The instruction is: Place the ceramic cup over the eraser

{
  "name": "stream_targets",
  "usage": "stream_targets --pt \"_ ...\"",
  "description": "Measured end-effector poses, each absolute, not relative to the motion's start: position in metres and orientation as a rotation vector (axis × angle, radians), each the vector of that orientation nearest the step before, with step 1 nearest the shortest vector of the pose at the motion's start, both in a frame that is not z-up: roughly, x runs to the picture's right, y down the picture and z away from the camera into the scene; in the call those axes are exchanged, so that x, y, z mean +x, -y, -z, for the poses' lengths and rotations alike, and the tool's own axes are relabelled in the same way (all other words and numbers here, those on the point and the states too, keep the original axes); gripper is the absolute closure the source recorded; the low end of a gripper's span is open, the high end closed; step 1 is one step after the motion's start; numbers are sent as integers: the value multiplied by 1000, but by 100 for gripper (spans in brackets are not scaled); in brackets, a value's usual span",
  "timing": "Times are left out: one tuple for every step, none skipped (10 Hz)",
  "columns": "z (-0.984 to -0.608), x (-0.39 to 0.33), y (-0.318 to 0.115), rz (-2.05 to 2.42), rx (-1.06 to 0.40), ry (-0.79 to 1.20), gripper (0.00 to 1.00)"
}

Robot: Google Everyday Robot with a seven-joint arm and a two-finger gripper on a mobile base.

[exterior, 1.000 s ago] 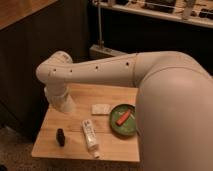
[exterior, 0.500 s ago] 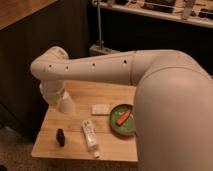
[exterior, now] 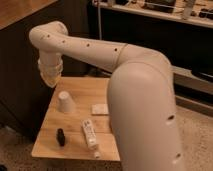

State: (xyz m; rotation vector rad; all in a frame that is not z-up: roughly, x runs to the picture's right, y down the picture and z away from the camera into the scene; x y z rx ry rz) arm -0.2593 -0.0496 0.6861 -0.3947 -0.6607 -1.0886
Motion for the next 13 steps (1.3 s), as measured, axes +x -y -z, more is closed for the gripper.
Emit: stream_targets --pt "-696 -256 54 1084 -424 658 20" --pt "-709 -252 51 1078 -456 659 20" --pt "-718 -249 46 1074 -473 659 20" --pt "-734 -242 35 1068 -498 659 20" --pt "-750 -235 23 1063 -511 659 20" --pt "-765 -230 13 1059 -512 657 20" --pt "-780 -224 4 1054 -501 655 20" --pt "-794 -221 -2 1050 -484 658 20" --pt "-806 -223 -2 1064 -472 658 20" --pt "-813 -229 1 1075 -463 662 20" --pt "-817 -239 5 1080 -456 675 20" --pt "-823 -248 7 1087 -457 690 20" --pt "-827 -253 9 1087 -461 702 20"
